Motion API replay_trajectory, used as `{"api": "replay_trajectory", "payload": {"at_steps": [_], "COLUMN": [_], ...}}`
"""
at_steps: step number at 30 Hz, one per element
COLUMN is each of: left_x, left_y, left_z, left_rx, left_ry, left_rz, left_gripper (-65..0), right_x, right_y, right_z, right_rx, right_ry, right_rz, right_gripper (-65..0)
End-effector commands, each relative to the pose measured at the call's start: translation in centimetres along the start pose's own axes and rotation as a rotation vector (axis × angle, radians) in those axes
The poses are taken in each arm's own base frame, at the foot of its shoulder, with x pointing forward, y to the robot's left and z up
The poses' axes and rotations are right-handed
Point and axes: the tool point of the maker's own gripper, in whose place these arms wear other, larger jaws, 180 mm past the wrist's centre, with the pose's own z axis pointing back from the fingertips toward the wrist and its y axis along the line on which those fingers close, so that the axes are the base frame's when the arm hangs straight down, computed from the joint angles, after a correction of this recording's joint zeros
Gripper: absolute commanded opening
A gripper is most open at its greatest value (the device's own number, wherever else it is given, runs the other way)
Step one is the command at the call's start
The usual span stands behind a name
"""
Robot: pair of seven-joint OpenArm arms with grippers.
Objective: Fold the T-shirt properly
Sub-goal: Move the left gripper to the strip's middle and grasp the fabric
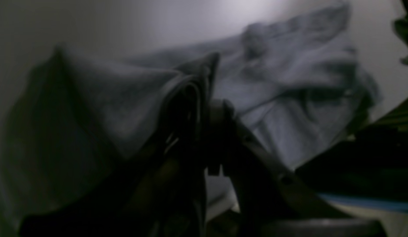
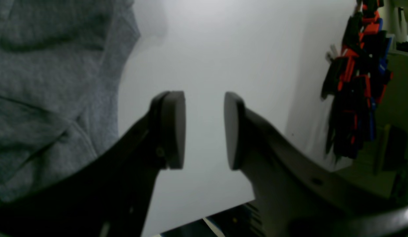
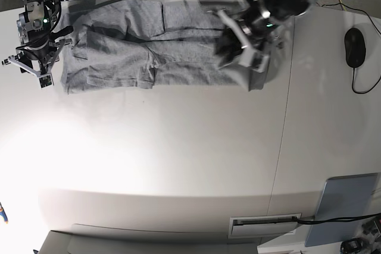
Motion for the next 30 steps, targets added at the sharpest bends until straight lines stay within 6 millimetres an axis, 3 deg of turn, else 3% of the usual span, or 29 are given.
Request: {"api": "replay_trajectory", "payload": {"at_steps": [1,5,10,19,20,24,26,30], "left_x": [0.5,-0.9,-2.1,-1.2,-1.0,-0.3,0.1,1.0], "left_y": [-0.7,-2.8,-3.5,-6.0,-6.1,-6.3,-7.0,-8.9], "left_z": [-0.4,-3.1,-5.4,-7.1,-7.1,-7.2,-7.1,-6.5], "left_rx": [-0.011,-0.062,-0.097,-0.161,-0.162,-0.178,-0.216,-0.329], "left_ry": [-0.018,0.037,0.093,0.077,0.066,0.04,0.018,-0.046], "left_rz": [0.002,0.005,-0.016,-0.009,-0.009,-0.026,-0.043,-0.119], "left_gripper": [-65.0,-65.0,-65.0,-65.0,-63.2,-42.6,-35.5,-34.1], "right_x": [0.8,0.8,0.8,0.8,0.8,0.8,0.8,0.8], "right_y": [-1.3,-1.3,-1.3,-1.3,-1.3,-1.3,-1.3,-1.3], "right_z": [0.2,0.2,0.2,0.2,0.2,0.2,0.2,0.2], "right_rx": [-0.038,-0.038,-0.038,-0.038,-0.038,-0.038,-0.038,-0.038], "right_ry": [-0.027,-0.027,-0.027,-0.027,-0.027,-0.027,-0.028,-0.027], "right_rz": [0.005,0.005,0.005,0.004,0.005,0.005,0.005,0.005], "right_gripper": [-44.7,-44.7,-44.7,-44.7,-44.7,-44.7,-44.7,-44.7]}}
